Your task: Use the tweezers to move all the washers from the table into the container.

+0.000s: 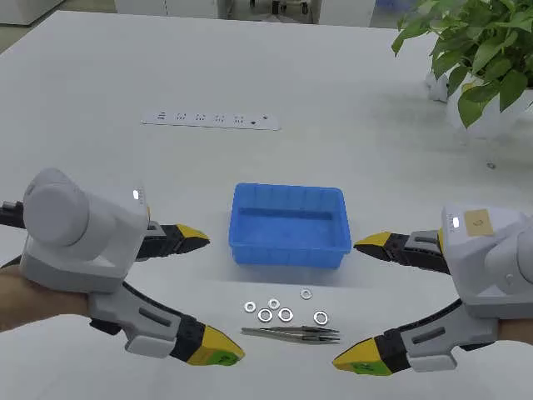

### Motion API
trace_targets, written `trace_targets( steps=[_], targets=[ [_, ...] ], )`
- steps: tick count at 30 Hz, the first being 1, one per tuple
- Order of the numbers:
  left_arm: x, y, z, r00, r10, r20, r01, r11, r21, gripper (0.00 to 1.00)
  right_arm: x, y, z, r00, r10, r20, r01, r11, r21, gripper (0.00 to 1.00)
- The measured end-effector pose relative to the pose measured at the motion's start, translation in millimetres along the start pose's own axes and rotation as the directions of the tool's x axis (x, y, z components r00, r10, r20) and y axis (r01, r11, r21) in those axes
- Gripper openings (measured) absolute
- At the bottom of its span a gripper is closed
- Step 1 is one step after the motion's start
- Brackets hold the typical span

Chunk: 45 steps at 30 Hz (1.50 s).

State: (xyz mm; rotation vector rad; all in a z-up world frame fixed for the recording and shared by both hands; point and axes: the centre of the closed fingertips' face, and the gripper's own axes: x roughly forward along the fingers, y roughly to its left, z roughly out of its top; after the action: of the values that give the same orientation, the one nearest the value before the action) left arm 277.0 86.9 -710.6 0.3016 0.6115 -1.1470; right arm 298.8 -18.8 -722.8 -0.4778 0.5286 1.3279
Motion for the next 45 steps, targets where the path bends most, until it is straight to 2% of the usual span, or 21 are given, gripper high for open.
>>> trace_targets(
  steps=[2, 6, 9, 15, 21, 25, 32, 36, 45],
  targets=[
    [-0.4, 0.7, -2.1, 0.9999, 0.0, -0.015, 0.0, 1.0, 0.012, 0.92, -0.9, 0.4, -0.7, 1.0, -0.003, -0.007, 0.003, 1.0, -0.002, 0.88],
    [-2.4, 3.3, 0.3, 0.9999, 0.012, 0.003, -0.012, 1.0, 0.011, 0.93, -2.3, 2.2, -1.5, 1.0, -0.004, -0.008, 0.004, 1.0, 0.003, 0.88],
    [-3.8, 4.8, -1.0, 0.9998, 0.022, 0.0, -0.022, 1.0, 0.011, 0.92, -2.6, 3.2, -4.8, 0.9997, 0.0, -0.023, 0.0, 1.0, -0.001, 0.88],
    [-6.3, 5.4, -2.4, 0.9994, 0.032, 0.007, -0.032, 0.999, 0.0, 0.92, -5.7, -0.2, -4.6, 1.0, -0.006, -0.008, 0.007, 1.0, 0.015, 0.88],
    [-5.1, 3.5, -7.5, 0.9996, 0.029, -0.001, -0.029, 1.0, -0.001, 0.92, -6.4, -2.5, -5.2, 0.9999, -0.012, -0.003, 0.012, 1.0, 0.021, 0.88],
    [-3.9, 8.5, -16.9, 0.9985, 0.05, -0.021, -0.05, 0.999, 0.01, 0.92, -6.4, -1.4, -5.2, 0.9999, -0.011, -0.004, 0.011, 1.0, 0.025, 0.88],
    [-6.9, 0.8, -9.6, 0.9997, 0.022, 0.013, -0.023, 1.0, 0.013, 0.91, -10.8, -5.7, -5.6, 0.9992, -0.037, 0.013, 0.036, 0.997, 0.064, 0.88],
    [-6.7, 3.2, -12.8, 0.9994, 0.036, -0.003, -0.035, 0.999, 0.016, 0.91, -10.3, -3.4, -7.3, 0.9995, -0.032, 0.003, 0.032, 0.997, 0.064, 0.88],
    [-7.9, 0.5, -14.0, 0.9993, 0.036, -0.001, -0.036, 0.999, 0.031, 0.91, -10.8, -0.7, -9.3, 0.9995, -0.029, -0.008, 0.03, 0.998, 0.058, 0.88]
  ],
)
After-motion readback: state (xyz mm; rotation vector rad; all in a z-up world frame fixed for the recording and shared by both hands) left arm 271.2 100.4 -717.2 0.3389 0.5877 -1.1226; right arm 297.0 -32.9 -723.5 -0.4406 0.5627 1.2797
